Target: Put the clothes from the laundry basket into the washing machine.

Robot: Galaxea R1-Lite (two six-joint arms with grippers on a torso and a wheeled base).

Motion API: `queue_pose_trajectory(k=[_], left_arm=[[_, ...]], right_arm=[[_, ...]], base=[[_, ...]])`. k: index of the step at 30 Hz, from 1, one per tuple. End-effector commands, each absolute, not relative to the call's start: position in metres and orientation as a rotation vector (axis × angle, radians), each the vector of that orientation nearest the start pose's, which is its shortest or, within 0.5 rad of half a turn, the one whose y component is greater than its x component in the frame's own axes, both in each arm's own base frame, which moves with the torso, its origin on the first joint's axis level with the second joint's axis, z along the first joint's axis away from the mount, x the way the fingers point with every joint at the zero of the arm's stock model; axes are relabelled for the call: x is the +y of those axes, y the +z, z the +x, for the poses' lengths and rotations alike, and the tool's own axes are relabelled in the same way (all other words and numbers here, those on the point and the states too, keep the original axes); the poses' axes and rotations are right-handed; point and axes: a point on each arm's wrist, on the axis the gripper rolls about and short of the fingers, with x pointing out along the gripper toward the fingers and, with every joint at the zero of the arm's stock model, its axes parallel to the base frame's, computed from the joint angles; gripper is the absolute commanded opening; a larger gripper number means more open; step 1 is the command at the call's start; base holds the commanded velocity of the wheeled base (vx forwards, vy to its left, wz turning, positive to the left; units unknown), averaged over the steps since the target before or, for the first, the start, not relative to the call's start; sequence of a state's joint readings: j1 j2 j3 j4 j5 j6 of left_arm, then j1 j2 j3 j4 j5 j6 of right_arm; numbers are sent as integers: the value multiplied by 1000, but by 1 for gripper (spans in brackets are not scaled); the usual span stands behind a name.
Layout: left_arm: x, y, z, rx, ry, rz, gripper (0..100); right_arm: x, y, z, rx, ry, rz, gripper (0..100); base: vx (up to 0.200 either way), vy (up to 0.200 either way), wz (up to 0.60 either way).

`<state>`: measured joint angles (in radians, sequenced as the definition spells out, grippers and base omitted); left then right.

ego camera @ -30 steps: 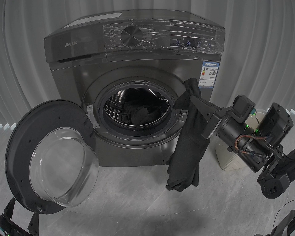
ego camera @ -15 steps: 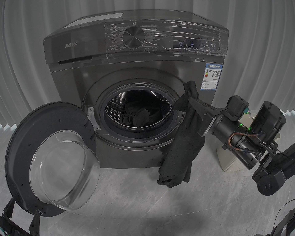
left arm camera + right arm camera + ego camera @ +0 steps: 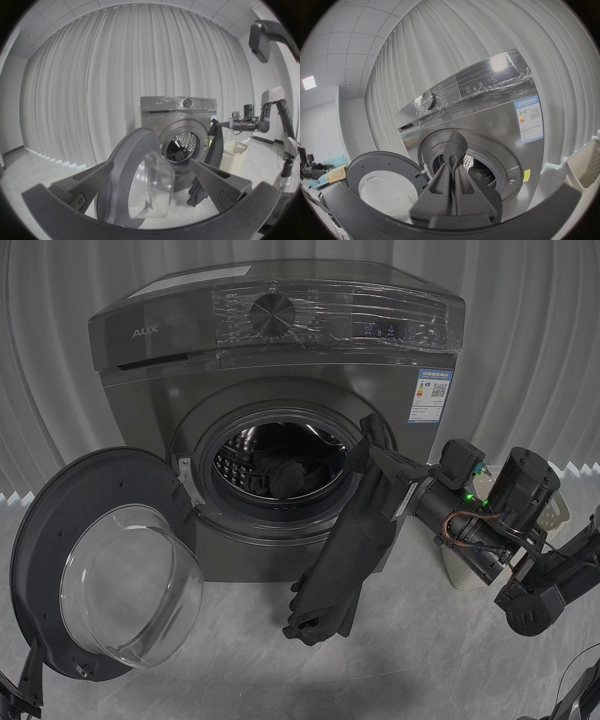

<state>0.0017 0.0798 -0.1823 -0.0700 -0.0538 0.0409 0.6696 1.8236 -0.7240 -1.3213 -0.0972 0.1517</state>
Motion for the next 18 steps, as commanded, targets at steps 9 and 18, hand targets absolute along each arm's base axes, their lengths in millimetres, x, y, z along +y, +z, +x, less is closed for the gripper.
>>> queue_pose_trajectory(k=[9,18], left_arm=[[-28,200,109,74,-415,58,100],[-79,179,159,170,-479,42,100]], right_arm=[[222,213,284,-158,593,278,0],[228,216,292,-153,587,281,0]], base=[[0,0,0],[0,0,0]])
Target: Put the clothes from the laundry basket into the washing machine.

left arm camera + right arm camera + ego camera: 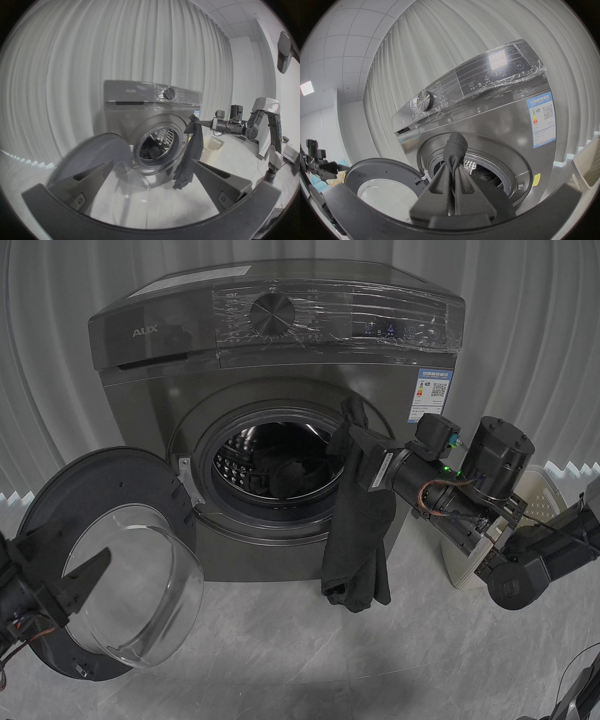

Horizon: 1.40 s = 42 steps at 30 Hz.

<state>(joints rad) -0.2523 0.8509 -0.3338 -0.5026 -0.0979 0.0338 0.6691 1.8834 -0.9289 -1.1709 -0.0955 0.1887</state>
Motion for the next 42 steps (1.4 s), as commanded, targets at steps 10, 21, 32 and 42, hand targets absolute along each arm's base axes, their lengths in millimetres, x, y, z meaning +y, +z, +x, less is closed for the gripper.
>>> queue_pose_trajectory(k=[10,21,32,42], left_arm=[[-111,152,213,182,-492,51,100],[-141,107,253,196,-477,58,100],[-159,83,280,209,-488,52,100],[-171,59,298,247,-504,55,100]], right_arm=[[236,202,304,-128,562,273,0],[243,202,311,-136,565,284,0],[254,193,324,-135,548,291,0],[261,194,326,-153,541,305,0]], base=[[0,0,0],[0,0,0],[0,0,0],[0,0,0]])
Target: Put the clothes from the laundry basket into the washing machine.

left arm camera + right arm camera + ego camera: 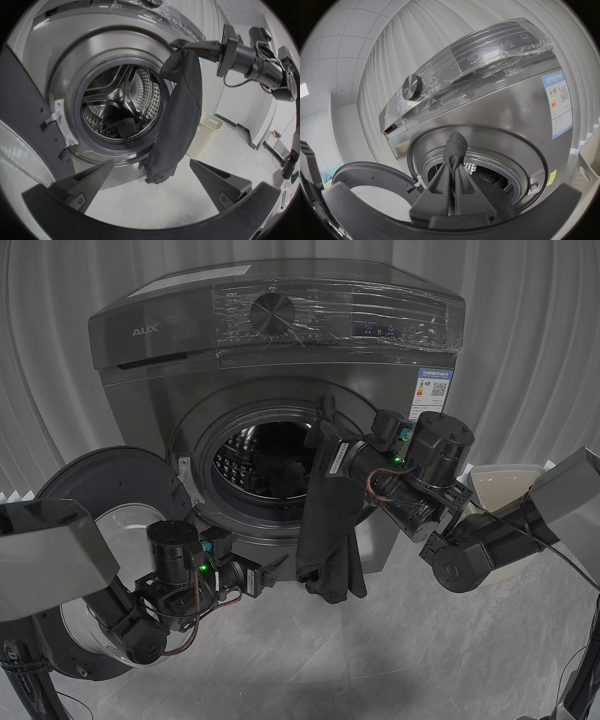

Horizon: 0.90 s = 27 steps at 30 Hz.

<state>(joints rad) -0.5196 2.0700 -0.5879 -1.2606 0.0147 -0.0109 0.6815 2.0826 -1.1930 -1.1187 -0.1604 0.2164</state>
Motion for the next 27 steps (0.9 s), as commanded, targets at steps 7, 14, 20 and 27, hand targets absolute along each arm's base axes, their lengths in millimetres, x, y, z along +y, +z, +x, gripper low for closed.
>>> queue_pose_trajectory(k=[7,14,20,27], left_arm=[[-180,44,313,250,-502,44,100],[-184,30,320,246,-511,39,100],[-188,20,327,256,-546,37,100],[-194,16,339,229,-557,25,100]], right_arm=[[261,195,326,-157,542,312,0],[263,197,323,-161,550,317,0],[268,196,320,-155,555,325,0],[269,196,319,-155,546,330,0]], base=[[0,0,0],[0,0,0],[0,0,0],[0,0,0]])
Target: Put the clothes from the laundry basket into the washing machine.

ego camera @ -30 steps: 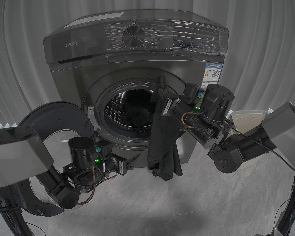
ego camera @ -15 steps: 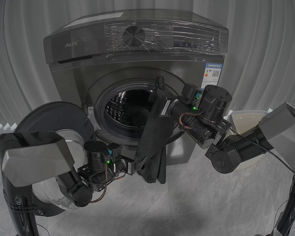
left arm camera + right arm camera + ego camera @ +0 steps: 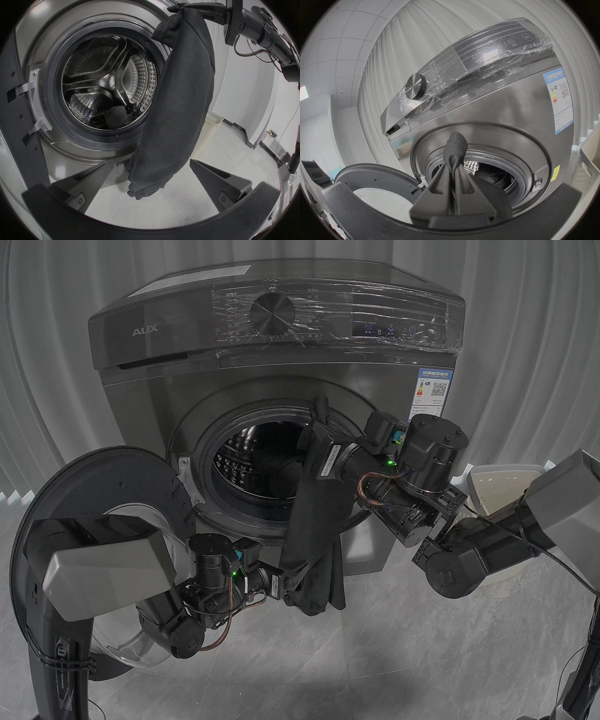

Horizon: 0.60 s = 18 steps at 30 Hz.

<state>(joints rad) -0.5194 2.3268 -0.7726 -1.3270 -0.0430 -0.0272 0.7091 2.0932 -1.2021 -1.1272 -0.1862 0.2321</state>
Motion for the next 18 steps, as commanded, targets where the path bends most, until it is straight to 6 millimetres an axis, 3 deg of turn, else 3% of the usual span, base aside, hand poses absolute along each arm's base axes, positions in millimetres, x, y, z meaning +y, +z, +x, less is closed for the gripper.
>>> queue_pose_trajectory(k=[1,18], left_arm=[[-196,16,340,222,-559,19,100],[-205,1,356,213,-599,-51,100]], right_arm=[[269,196,319,-157,546,331,0],[270,193,320,-152,547,343,0]], base=[[0,0,0],[0,0,0]])
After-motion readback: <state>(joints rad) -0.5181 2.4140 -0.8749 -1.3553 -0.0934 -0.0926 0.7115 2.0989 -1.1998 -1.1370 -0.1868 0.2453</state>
